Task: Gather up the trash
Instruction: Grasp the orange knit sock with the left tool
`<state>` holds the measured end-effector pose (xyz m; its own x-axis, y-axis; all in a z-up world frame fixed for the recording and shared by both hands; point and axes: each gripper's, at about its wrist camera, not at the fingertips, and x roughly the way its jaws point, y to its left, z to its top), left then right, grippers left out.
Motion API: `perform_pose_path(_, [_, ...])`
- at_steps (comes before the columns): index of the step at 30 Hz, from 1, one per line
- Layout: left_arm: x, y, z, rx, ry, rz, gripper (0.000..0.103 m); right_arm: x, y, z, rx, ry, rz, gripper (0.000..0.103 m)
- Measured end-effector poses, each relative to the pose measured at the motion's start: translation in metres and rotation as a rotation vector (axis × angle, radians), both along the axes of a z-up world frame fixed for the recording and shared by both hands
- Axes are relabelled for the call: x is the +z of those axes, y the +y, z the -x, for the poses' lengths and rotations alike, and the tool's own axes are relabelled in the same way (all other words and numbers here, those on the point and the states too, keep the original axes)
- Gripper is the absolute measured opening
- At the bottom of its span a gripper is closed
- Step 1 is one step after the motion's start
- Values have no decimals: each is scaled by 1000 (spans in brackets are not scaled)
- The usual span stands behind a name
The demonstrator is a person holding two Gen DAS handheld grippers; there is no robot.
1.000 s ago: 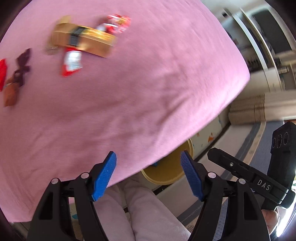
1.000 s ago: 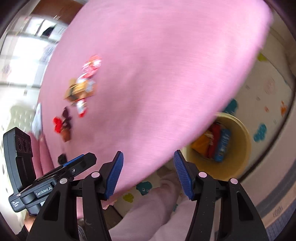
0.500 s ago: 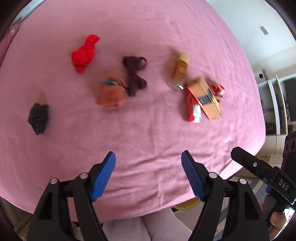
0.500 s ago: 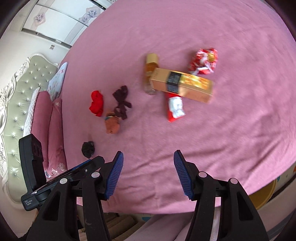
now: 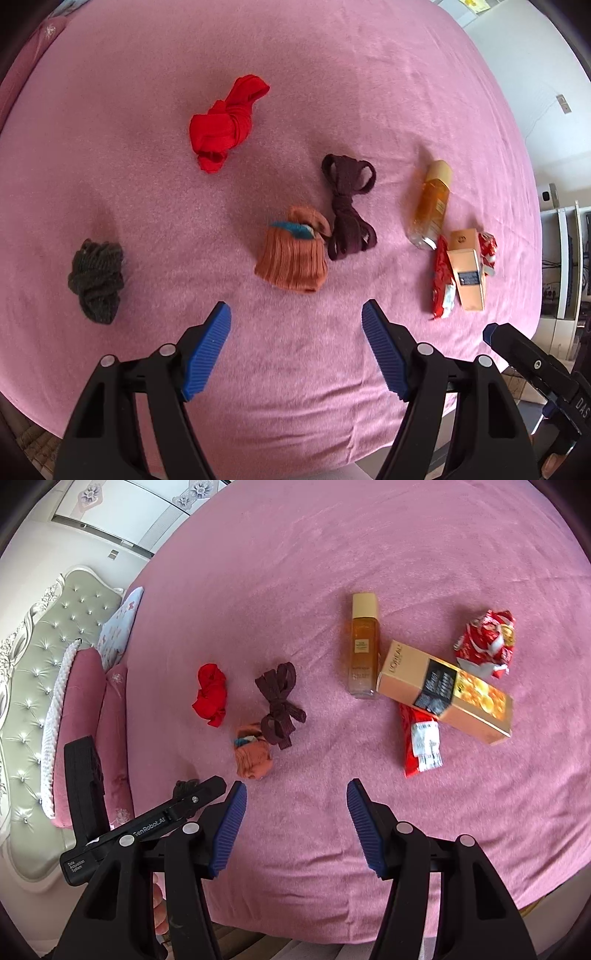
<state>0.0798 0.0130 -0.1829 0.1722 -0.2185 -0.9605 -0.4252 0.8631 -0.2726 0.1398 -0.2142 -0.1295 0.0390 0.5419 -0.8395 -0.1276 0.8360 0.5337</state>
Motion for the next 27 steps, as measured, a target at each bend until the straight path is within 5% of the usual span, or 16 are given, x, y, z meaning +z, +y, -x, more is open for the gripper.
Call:
perform_pose_path(16, [-81, 6, -37, 46, 144, 23, 68, -44, 13, -74, 29, 51, 1, 56])
perform_pose_path(21, [-85, 1, -51, 43, 140, 22, 37, -50, 16, -90, 51, 41, 30, 56])
perform_pose_path(27, [-78, 6, -62, 81, 82, 56, 25, -56, 16, -107, 53, 41, 37, 56])
